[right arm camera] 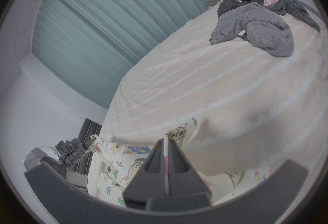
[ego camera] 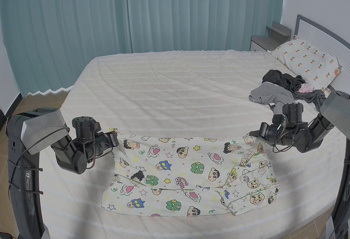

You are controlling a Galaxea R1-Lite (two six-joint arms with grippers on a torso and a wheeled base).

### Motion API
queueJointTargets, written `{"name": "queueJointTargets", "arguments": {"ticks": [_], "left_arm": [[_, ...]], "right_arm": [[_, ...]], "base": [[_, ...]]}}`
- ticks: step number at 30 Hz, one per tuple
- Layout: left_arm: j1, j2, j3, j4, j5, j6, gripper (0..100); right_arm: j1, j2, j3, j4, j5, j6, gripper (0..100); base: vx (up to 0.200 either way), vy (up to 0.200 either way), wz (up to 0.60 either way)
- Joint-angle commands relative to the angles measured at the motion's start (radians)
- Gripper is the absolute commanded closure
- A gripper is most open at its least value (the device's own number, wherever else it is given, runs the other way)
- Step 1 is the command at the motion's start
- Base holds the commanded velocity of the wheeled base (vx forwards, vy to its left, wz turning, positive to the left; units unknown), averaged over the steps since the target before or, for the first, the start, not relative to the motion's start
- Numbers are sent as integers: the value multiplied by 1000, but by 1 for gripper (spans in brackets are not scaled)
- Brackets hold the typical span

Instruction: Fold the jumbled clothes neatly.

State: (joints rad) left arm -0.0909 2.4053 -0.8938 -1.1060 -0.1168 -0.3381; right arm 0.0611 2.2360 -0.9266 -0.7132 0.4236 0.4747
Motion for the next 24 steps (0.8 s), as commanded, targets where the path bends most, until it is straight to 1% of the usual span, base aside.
{"name": "queueJointTargets", "arguments": {"ticks": [1, 3, 6, 8, 9, 10, 11, 13, 16, 19, 24], "left_arm": [[0, -15, 95, -60, -12, 5, 100], [-1, -14, 131, -94, -18, 22, 100], [0, -15, 202, -147, -32, 47, 100], [0, -14, 242, -178, -40, 53, 100], [0, -14, 242, -178, -40, 53, 100], [0, -12, 288, -206, -43, 71, 100], [0, -12, 288, -206, -43, 71, 100], [-1, -9, 357, -244, -44, 114, 100], [-1, -5, 391, -265, -44, 136, 100], [-3, 8, 431, -288, -44, 151, 100], [-15, 31, 474, -290, -44, 180, 100]], "right_arm": [[0, -44, 92, -2, 14, -54, 100], [0, -44, 123, -5, 12, -85, 100], [-1, -38, 181, -51, 12, -131, 100], [0, -29, 216, -95, 9, -148, 100], [0, -29, 216, -95, 9, -148, 100], [0, -12, 247, -140, 6, -165, 100], [0, -12, 247, -140, 6, -165, 100], [-1, 17, 278, -192, -5, -194, 100], [-1, 34, 296, -198, -16, -223, 100], [-1, 63, 324, -200, -29, -294, 100], [0, 129, 333, -204, -80, -372, 100]], "base": [[0, 0, 0], [0, 0, 0], [0, 0, 0], [0, 0, 0], [0, 0, 0], [0, 0, 0], [0, 0, 0], [0, 0, 0], [0, 0, 0], [0, 0, 0], [0, 0, 0]]}}
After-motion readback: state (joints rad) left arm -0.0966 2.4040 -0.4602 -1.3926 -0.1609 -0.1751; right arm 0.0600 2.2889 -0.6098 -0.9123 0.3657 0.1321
